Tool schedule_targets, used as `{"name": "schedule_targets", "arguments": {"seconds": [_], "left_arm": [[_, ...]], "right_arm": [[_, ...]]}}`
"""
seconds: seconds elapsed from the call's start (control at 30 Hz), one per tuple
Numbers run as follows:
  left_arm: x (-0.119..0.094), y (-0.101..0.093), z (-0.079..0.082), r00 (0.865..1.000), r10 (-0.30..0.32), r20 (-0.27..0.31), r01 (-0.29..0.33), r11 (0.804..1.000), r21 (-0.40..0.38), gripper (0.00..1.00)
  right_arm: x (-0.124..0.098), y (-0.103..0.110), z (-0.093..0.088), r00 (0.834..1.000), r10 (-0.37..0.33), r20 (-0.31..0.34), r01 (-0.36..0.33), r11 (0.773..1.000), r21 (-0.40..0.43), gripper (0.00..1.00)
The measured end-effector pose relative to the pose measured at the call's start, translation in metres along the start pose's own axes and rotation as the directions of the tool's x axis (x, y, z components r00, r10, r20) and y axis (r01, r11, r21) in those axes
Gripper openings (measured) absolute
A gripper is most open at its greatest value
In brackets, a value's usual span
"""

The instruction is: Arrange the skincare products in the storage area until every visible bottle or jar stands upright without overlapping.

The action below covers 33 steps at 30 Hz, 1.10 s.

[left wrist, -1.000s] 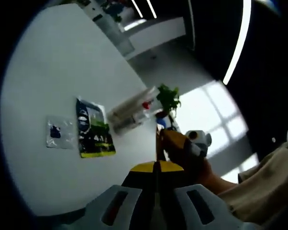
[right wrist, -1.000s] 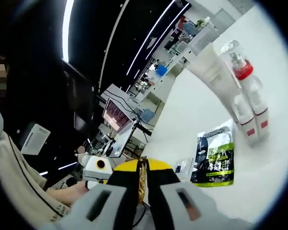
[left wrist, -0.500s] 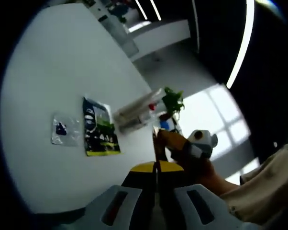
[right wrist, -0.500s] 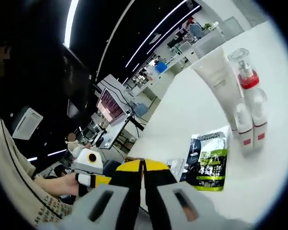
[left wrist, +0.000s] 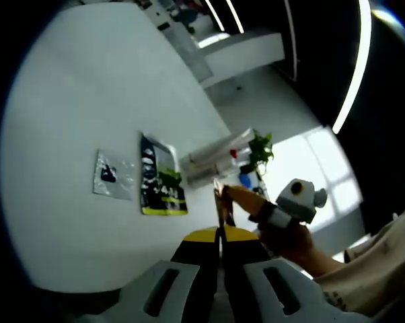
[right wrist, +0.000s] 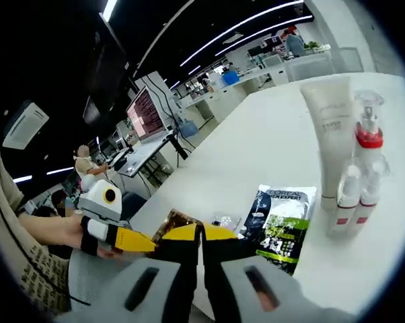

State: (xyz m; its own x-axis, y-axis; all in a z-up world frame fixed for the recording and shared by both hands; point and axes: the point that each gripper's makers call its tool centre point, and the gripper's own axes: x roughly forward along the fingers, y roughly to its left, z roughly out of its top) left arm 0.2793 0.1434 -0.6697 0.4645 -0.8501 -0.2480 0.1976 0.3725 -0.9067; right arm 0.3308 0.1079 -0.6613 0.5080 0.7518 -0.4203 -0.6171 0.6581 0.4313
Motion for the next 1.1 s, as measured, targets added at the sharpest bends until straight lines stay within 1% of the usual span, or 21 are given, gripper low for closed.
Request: {"name": "schedule_targets", "arguments": {"seconds": [0.07,0.17,0.33,0.53,0.7,1.1], "left_arm": [[0.0,0.002,0.002,1.0,0.005,0.004,-0.005,1.0,-0.006,0.0],[0.001,0.005,0.005,1.0,0.014,0.006,-0.014,1.0,-0.008,0.0],[0.0,0.012,0.011,0.999,0.029,0.018,-0.029,0.999,-0.018,0.0],[0.001,0.022,0.013,0.999,0.048,0.022,-0.047,0.998,-0.044,0.0],[0.002,0.028,0.014,0.998,0.06,0.023,-0.059,0.997,-0.056,0.0],[0.005,0.047,0.02,0.996,0.083,0.021,-0.081,0.993,-0.087,0.0]], "right_arm": [[0.003,-0.001,0.001,1.0,-0.006,-0.007,0.006,1.0,-0.026,0.01],[0.007,-0.003,0.001,1.0,-0.004,-0.012,0.004,0.999,-0.035,0.01],[0.013,-0.004,0.002,1.0,0.004,-0.007,-0.005,0.997,-0.082,0.01],[0.022,-0.008,-0.002,0.999,-0.001,-0.039,-0.003,0.995,-0.103,0.01],[0.029,-0.013,-0.009,0.997,-0.016,-0.074,0.006,0.99,-0.142,0.01],[0.045,-0.024,-0.017,0.993,-0.023,-0.114,0.006,0.988,-0.151,0.01]]}}
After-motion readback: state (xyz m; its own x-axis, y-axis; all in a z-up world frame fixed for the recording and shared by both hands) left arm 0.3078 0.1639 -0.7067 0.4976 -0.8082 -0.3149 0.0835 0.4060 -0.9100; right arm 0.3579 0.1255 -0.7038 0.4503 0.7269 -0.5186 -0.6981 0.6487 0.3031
